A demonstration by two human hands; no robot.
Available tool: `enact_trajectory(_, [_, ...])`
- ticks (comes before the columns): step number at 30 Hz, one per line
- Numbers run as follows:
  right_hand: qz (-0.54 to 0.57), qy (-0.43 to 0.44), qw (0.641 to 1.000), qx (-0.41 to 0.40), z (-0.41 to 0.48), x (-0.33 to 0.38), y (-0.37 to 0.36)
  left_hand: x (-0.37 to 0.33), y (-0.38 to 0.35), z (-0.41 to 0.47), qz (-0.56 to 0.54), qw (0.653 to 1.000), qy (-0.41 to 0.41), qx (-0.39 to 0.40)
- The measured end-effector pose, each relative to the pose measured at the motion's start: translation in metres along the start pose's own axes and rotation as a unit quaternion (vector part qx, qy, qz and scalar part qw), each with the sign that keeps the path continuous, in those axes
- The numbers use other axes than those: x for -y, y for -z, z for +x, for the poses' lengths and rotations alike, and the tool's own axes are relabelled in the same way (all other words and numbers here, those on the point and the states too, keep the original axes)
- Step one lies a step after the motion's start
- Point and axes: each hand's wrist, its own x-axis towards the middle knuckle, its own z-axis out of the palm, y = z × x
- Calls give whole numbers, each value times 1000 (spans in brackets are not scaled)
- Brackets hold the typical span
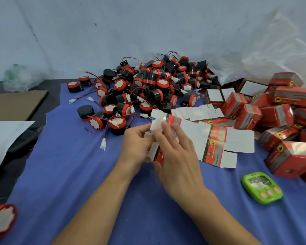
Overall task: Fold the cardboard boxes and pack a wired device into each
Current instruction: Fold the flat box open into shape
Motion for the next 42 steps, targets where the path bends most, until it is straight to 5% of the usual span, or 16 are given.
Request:
enact_trajectory(3, [69,-7,997,16,0,-3,-3,-1,-3,-2,35,999,-11,-3])
enact_trajectory(10, [37,-10,999,17,3,-10,1,-3,1,-3,37,999,-1,38])
enact_trajectory(23, [192,-73,979,-6,-3,-22,27,-2,-5,1,108,991,-27,-77])
enact_trajectory(30, [319,-154,933,-57,1,-16,29,-26,4,3,-1,988,43,148])
enact_trajectory(37, [368,-169,907,-119,5,-22,34,-34,15,-3,-32,977,45,204])
enact_trajectory(42, [388,-215,886,-135,13,-38,24,-37,2,1,66,964,57,253])
